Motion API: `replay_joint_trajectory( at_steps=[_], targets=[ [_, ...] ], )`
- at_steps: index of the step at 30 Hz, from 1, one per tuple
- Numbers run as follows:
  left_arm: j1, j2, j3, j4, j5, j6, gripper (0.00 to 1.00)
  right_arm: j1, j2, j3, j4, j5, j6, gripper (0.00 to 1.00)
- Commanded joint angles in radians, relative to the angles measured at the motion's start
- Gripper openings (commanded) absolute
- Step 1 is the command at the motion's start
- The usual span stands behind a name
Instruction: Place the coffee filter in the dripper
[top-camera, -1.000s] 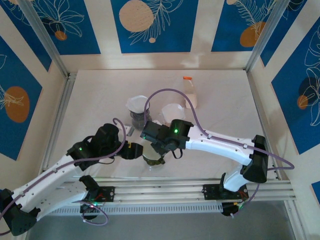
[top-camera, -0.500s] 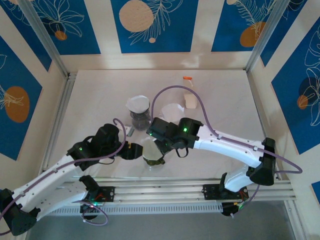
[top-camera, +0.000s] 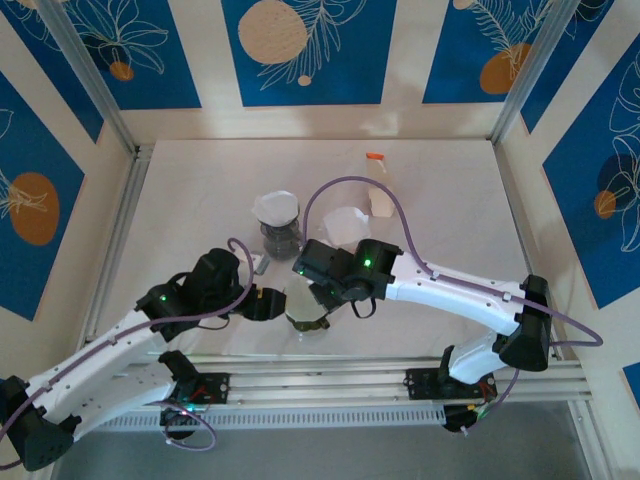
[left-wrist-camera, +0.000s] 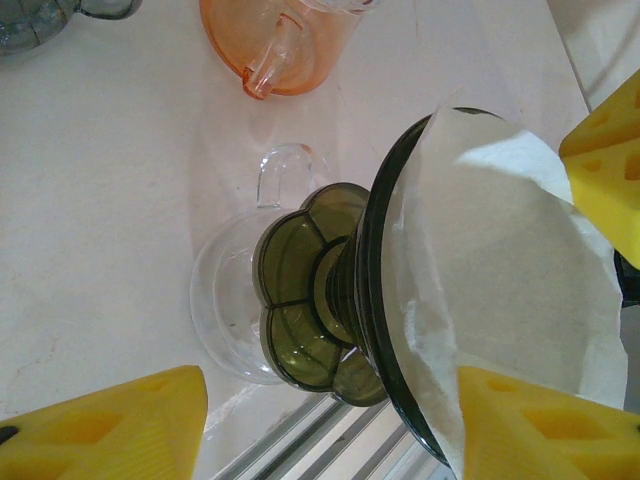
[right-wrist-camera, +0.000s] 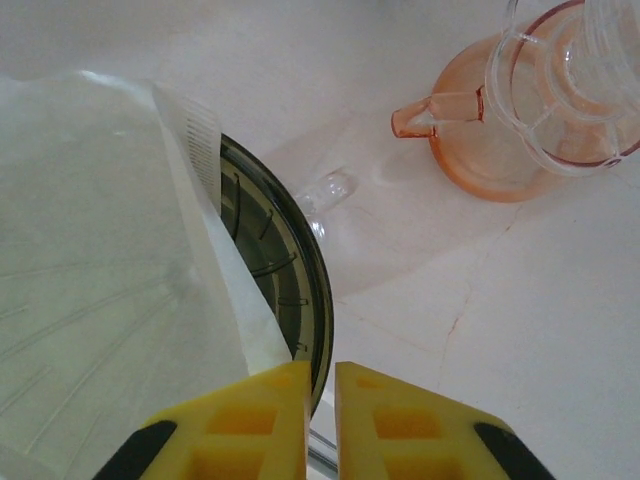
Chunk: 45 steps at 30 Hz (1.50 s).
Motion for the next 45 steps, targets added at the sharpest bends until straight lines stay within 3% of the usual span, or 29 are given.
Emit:
replay_joint_trajectory(
  at_steps=[1,3,11,19,21,28,40,45],
  targets=[
    [0.010,-0.016,0.010,-0.029,0.002,0.014,0.65,-0.013,-0.048,0.040,-0.002,0.020,-0.008,0.35],
    [0.010,-0.014,0.008,-0.029,0.003,0.014,0.65,-0.038,-0.057,0.047,0.021,-0.024,-0.038,0.41],
    [0.010,-0.016,0.006,-0.029,-0.001,0.011,0.67,-0.094,0.009,0.086,0.072,-0.168,-0.132,0.42],
    [0.010,-0.014,0.007,-0.029,-0.001,0.012,0.68,-0.111,0.044,0.103,0.093,-0.190,-0.159,0.13],
    [0.010,-0.015,0.008,-0.029,0.000,0.010,0.68,-0.112,0.050,0.097,0.092,-0.194,-0.156,0.11],
    [0.010,-0.012,0.013,-0.029,0.005,0.008,0.69,-0.113,0.061,0.077,0.093,-0.186,-0.142,0.11],
    [0.011,-0.059,0.023,0.063,0.019,-0.027,0.86,-0.109,0.044,0.071,0.087,-0.170,-0.131,0.11],
    [0.012,-0.020,0.019,0.067,0.044,-0.035,0.76,-0.109,0.042,0.067,0.090,-0.168,-0.127,0.11]
  ],
)
